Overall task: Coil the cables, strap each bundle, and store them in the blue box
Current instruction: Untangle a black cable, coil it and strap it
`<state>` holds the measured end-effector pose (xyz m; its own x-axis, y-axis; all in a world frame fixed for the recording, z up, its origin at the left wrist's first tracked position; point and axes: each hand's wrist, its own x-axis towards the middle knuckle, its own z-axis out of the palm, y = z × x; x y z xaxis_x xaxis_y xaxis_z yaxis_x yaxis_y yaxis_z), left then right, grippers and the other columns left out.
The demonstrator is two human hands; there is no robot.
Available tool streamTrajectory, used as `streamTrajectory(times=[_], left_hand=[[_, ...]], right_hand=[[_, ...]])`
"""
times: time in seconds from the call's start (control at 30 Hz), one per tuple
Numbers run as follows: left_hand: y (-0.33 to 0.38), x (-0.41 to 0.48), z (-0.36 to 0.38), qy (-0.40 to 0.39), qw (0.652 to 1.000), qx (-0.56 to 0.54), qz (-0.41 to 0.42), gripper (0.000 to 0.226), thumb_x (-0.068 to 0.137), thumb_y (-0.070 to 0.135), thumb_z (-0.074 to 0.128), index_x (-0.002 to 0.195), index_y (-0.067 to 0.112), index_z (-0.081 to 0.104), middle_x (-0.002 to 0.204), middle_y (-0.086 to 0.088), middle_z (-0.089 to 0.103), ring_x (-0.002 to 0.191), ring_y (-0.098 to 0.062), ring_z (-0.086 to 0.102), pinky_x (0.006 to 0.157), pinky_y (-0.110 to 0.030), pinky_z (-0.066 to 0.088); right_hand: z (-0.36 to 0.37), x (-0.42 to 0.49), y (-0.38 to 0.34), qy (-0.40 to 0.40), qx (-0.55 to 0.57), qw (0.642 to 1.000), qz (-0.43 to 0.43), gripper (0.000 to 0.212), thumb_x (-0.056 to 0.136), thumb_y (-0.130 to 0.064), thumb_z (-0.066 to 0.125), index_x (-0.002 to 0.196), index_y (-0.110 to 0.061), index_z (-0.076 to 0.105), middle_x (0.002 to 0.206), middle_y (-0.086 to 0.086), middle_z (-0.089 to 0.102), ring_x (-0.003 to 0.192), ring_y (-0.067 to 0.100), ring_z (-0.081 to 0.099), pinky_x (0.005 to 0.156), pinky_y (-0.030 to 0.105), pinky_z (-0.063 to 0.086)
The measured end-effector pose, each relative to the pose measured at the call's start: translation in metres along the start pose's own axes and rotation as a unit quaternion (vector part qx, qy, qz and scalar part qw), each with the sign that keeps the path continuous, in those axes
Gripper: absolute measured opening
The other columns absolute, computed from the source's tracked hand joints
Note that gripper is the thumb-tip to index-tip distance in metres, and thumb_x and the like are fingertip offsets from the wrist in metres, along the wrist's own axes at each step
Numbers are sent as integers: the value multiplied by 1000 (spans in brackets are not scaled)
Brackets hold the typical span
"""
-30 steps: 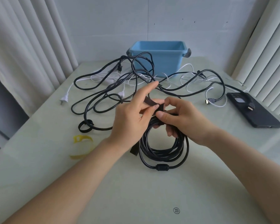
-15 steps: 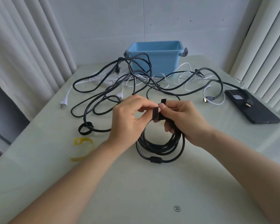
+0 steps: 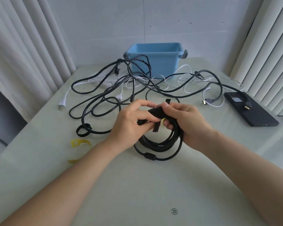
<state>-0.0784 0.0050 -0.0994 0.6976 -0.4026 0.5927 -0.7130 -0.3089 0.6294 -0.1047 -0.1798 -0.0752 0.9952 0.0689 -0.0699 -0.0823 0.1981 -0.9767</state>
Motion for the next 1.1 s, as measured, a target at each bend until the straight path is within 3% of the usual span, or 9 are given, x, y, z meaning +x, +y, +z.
streamTrajectory(times=[0.27,0.4,0.53,0.63,0.73,0.8,0.87,0.97,1.1], left_hand=[[5,-1,-3,32,998,27,38,13,85,20,74,90,10,81,101,-4,71,74,-16,67,67,-25,51],[5,-2,1,80,990,91,73,12,80,13,85,84,10,74,91,-2,71,71,-17,68,64,-33,54],[8,-2,-2,134,982,130,27,43,81,26,85,96,21,45,85,3,70,61,-9,65,51,-30,49],[17,0,0,159,970,180,-26,52,76,39,87,103,14,50,80,13,61,59,10,53,54,-11,35],[21,2,0,162,962,199,-99,62,71,50,85,112,16,53,68,11,62,58,4,55,56,-13,39],[23,1,-1,134,969,157,-137,52,73,44,84,112,19,59,60,4,66,56,-9,60,59,-25,48],[28,4,-3,89,977,31,-192,37,76,26,85,108,19,68,68,3,73,65,-12,69,69,-34,55],[30,8,-9,22,968,-105,-227,24,79,4,77,100,16,78,84,3,78,83,-9,73,81,-25,56],[26,13,-21,17,923,-252,-292,14,83,15,72,91,5,80,84,-19,73,77,-20,68,71,-23,54]], right_hand=[[-2,2,-3,-39,4,999,-30,30,96,-15,59,104,13,66,78,16,65,60,13,59,56,18,51],[-3,3,-2,-48,5,998,-37,28,95,-16,60,99,11,67,79,14,66,63,14,60,58,19,50],[-2,3,0,-59,6,997,-55,23,90,-18,64,93,4,69,77,12,66,63,15,61,59,20,51],[-2,3,1,-64,-5,994,-85,27,85,-19,65,94,5,70,78,15,66,64,17,61,59,22,51],[-3,5,3,-61,-29,989,-131,26,86,-19,66,94,5,73,80,21,66,67,21,60,62,24,51],[-3,6,6,-60,-67,983,-161,20,88,-19,68,94,-1,76,81,21,69,69,27,61,65,27,52],[-3,6,7,-56,-91,976,-187,15,90,-13,68,96,-1,76,81,20,71,69,28,62,65,28,53],[-3,6,8,-45,-123,968,-216,12,91,-5,67,98,2,74,84,22,71,69,26,64,65,29,53],[-1,3,5,-38,-151,956,-249,12,89,0,68,98,-3,77,81,8,66,67,21,66,65,27,55]])
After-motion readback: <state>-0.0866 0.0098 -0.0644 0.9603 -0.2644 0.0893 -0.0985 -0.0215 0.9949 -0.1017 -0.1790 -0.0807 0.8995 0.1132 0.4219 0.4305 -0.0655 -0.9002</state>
